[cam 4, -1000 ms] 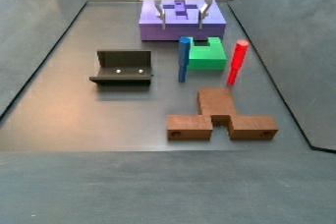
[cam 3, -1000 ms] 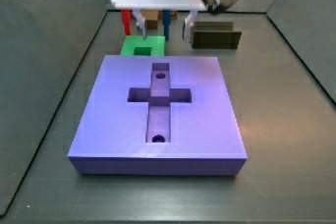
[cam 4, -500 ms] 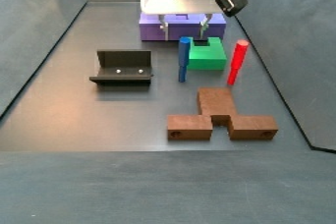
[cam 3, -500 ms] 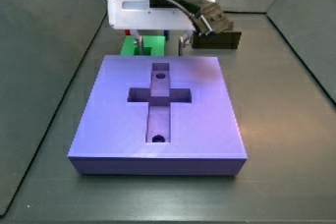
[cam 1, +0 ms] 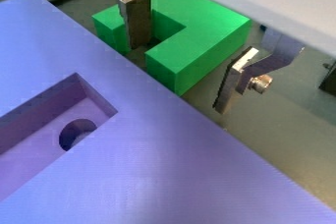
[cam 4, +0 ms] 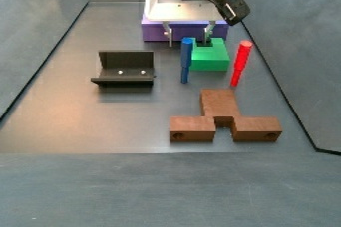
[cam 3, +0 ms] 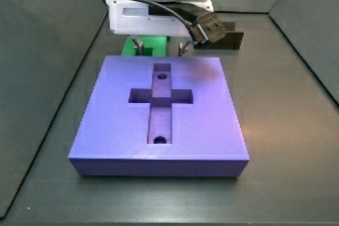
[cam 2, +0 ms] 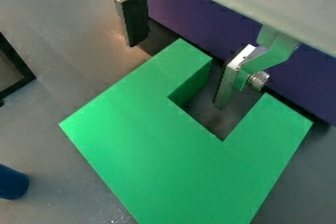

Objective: Pick up the green object. Move up. Place the green object on the fixture. Regrasp the green object. Move to above the board. Insert the green object.
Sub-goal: Pick up the green object.

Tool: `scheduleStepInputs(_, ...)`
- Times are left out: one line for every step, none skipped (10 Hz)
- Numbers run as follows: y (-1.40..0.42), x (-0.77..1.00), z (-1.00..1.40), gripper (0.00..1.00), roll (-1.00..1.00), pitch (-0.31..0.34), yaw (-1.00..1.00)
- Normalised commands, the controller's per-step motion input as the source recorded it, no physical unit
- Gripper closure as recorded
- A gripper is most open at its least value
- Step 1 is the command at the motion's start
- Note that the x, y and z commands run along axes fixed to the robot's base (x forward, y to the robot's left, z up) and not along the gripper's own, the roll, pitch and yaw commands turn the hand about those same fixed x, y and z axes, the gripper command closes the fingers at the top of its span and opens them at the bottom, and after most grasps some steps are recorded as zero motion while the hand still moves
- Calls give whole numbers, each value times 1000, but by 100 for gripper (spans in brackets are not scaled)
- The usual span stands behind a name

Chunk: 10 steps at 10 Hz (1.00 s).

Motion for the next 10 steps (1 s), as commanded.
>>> scheduleStepInputs(0, 0, -146, 0, -121, -53, 0)
scheduleStepInputs(0, 0, -126, 0, -114, -53, 0)
scheduleStepInputs(-17, 0, -103, 0, -94, -43, 0)
scheduleStepInputs(0, 0, -100, 0, -70, -31, 0)
scheduleStepInputs(0, 0, -109, 0, -67, -34, 0)
scheduleStepInputs(0, 0, 0, 0, 0, 0, 0)
scheduleStepInputs(0, 0, 0, 100, 0, 0, 0)
scheduleStepInputs(0, 0, 0, 100, 0, 0, 0)
scheduleStepInputs(0, 0, 0, 100, 0, 0, 0)
scheduleStepInputs(0, 0, 0, 100, 0, 0, 0)
